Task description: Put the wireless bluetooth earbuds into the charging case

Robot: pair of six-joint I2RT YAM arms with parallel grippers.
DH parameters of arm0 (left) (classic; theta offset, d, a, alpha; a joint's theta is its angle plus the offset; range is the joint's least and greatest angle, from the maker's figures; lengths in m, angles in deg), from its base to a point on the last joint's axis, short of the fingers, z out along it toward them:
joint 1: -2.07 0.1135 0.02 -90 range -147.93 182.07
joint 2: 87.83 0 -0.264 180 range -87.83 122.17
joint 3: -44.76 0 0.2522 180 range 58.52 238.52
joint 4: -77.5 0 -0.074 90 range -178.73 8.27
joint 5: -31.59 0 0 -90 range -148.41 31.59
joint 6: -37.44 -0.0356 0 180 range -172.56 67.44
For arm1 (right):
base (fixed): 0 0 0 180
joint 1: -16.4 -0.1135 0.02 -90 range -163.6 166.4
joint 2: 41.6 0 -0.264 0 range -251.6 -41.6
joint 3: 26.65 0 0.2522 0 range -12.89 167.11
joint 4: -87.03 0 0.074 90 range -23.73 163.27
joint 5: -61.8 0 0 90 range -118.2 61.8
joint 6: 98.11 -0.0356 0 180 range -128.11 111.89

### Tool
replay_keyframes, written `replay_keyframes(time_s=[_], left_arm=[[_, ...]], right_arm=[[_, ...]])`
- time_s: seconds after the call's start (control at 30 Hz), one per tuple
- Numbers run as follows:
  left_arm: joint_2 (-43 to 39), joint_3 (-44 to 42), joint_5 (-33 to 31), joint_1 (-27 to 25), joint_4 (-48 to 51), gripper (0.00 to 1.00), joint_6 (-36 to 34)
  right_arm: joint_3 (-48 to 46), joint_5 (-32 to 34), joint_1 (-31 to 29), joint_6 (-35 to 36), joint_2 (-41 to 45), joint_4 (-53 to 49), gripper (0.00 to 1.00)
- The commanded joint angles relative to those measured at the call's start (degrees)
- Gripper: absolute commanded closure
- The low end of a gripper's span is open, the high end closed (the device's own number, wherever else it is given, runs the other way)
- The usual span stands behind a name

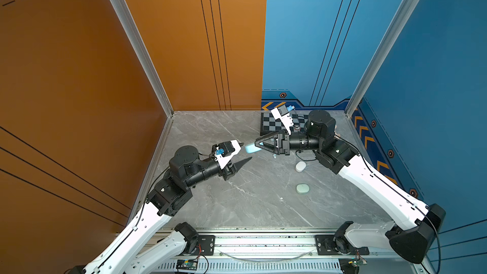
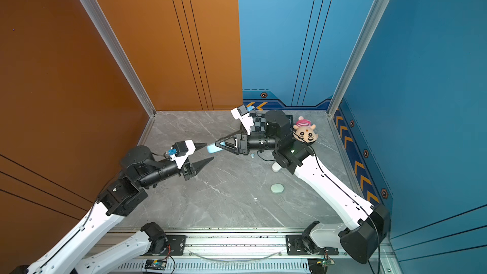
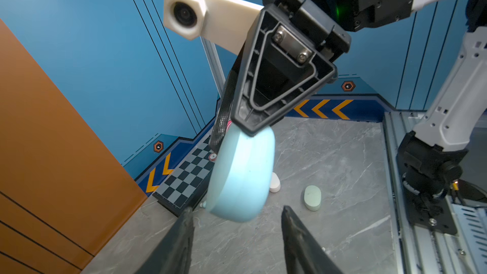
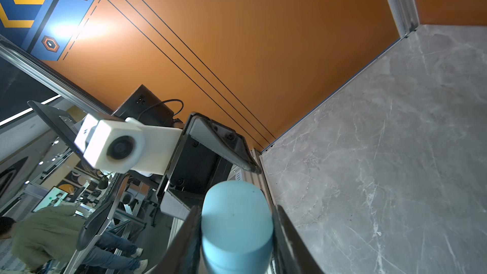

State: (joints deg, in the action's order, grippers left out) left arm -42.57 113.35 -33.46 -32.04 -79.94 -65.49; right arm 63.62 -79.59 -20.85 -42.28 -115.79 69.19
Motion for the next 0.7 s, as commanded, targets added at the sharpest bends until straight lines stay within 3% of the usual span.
replay_keyframes(time_s=[0.0,0.13,0.2,0.67], left_arm=[[-0.57,-2.16,12.73,3.28,-4.68,0.41,13.79],[0.36,-5.37,21.19,7.03,-14.48,0.42,26.71],[1.20,-5.37,22.50,7.22,-16.69,0.40,30.17],[3.72,-2.34,25.46,5.56,-17.47,0.40,31.55]], right_arm=[[-1.24,1.44,0.21,4.82,2.20,4.69,0.72],[-4.53,-0.03,-0.22,9.56,4.24,10.60,0.72],[-5.21,-1.34,-0.34,11.63,4.67,11.79,0.72],[-6.10,-3.36,-2.56,14.12,3.79,12.34,0.73]])
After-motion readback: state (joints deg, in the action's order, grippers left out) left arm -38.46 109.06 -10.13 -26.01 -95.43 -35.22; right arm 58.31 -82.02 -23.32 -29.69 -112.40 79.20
